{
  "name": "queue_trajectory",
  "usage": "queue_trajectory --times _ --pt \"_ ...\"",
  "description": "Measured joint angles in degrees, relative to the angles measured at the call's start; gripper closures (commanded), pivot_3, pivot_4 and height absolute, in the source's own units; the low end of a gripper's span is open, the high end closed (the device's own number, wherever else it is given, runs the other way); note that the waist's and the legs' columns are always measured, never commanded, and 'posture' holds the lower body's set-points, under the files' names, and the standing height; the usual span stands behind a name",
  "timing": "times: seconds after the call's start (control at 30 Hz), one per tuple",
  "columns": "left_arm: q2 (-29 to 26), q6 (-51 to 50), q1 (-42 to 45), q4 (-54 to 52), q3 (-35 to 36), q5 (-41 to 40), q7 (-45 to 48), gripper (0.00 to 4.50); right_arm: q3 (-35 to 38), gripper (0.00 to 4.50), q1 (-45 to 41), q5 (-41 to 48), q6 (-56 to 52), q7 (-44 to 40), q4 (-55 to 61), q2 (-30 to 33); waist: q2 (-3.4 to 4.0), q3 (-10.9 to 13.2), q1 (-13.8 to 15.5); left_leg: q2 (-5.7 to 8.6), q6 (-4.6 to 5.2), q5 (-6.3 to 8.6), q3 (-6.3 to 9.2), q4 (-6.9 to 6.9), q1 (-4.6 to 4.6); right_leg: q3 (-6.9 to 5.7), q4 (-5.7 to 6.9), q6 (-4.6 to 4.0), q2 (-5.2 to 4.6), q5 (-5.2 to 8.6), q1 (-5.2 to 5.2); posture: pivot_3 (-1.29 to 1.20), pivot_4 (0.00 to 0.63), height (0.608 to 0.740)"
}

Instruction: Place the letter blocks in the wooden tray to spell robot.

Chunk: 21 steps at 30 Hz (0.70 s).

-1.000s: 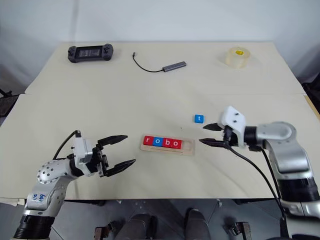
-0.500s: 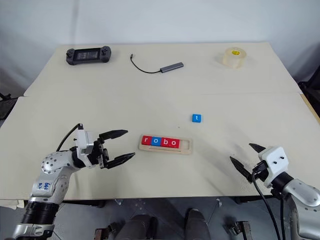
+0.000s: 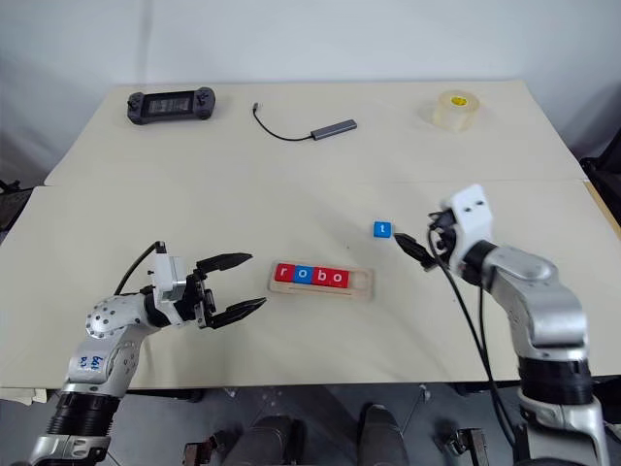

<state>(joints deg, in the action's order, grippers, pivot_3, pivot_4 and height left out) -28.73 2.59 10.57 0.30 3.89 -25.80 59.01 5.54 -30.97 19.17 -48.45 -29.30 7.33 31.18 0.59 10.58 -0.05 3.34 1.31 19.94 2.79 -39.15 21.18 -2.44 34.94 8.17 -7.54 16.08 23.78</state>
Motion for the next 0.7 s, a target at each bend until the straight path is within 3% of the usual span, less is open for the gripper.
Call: queue_trajectory --times 0.33,0.43,0.67,0.7 --pt "0.4 -0.2 -3.3 -4.7 0.5 0.1 -3.0 0.00 -5.1 0.02 -8.9 -9.0 -2.5 17.0 -14.0 -13.2 0.01 0.0 -0.2 0.07 0.00 0.00 0.01 0.03 0.06 -0.03 0.08 0.00 0.01 0.00 0.09 0.00 0.150 0.740" --pt "-0.3 -0.5 -4.3 -5.5 0.8 0.1 -3.6 0.00 -4.9 0.64 -9.3 -9.5 -3.0 19.2 -14.1 -15.2 0.02 0.0 -0.4 0.05 0.00 0.00 -0.01 0.03 0.04 -0.02 0.11 0.00 0.03 0.00 0.09 0.00 0.150 0.740" --pt "-0.6 -0.9 -4.8 -6.7 0.8 0.0 -4.3 0.00 -3.7 3.04 -8.5 -9.5 -5.8 21.9 -11.2 -17.7 0.02 0.0 -0.2 0.07 0.01 0.00 0.00 0.01 0.03 0.01 0.15 0.00 0.02 0.00 0.09 0.00 0.150 0.740" --pt "-0.6 -0.9 -4.7 -6.7 0.8 0.0 -4.3 0.00 -3.1 3.05 -8.2 -9.5 -6.3 22.1 -10.5 -17.9 0.02 0.0 -0.1 0.07 0.01 0.00 0.00 0.01 0.03 0.01 0.15 0.00 0.02 0.00 0.09 0.00 0.150 0.740"
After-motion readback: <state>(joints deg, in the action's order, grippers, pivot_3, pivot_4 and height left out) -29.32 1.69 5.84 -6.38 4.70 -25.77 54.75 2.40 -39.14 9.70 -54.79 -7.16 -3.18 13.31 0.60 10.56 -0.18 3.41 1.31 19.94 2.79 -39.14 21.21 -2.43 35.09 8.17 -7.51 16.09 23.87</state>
